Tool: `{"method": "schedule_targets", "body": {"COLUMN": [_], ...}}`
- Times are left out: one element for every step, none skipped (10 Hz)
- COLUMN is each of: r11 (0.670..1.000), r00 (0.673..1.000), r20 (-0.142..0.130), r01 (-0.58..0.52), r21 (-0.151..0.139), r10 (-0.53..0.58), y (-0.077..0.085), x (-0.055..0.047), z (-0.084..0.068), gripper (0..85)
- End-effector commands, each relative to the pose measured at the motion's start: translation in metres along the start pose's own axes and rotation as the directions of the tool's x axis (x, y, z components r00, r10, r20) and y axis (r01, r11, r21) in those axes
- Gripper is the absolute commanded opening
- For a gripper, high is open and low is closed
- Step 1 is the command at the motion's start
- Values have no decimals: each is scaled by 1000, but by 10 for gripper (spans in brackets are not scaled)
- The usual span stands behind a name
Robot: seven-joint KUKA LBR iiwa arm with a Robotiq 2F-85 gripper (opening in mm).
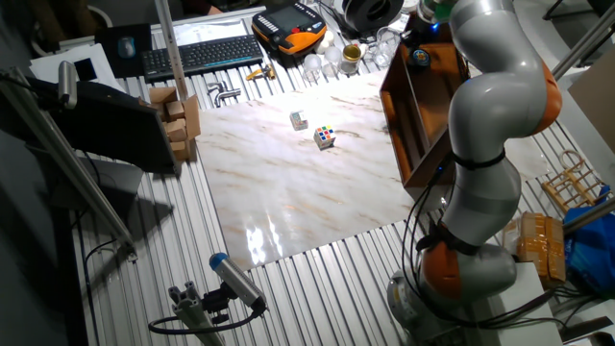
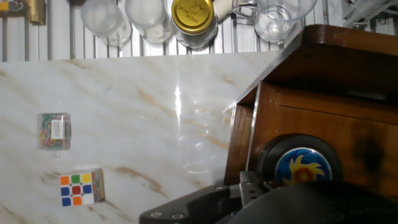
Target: Put the object on the shelf
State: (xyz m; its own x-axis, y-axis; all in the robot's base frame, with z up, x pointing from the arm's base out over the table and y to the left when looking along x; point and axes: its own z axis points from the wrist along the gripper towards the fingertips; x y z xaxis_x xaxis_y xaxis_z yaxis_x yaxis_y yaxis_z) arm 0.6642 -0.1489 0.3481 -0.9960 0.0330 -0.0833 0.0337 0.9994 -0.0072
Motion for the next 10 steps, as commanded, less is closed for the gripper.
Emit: {"method": "schedule_targets", "body": {"r11": [1000, 1000, 1000, 999, 999, 999, 999, 999, 999, 999], "r00": [1000, 1000, 1000, 999, 999, 999, 999, 999, 999, 999], "r20": [0, 5, 7, 7, 10, 10, 4, 4, 9, 9], "r01": [-10, -20, -28, -33, -38, -37, -34, -34, -37, -43], "r21": [4, 8, 5, 6, 9, 12, 11, 9, 14, 15], "r10": [10, 20, 28, 33, 38, 37, 34, 34, 36, 42], "y": [7, 15, 20, 26, 31, 35, 38, 43, 48, 53], "x": [2, 4, 6, 8, 10, 12, 13, 15, 18, 20], "z": [2, 6, 10, 15, 18, 19, 20, 24, 29, 35], "gripper": [0, 0, 0, 0, 0, 0, 0, 0, 0, 0]}}
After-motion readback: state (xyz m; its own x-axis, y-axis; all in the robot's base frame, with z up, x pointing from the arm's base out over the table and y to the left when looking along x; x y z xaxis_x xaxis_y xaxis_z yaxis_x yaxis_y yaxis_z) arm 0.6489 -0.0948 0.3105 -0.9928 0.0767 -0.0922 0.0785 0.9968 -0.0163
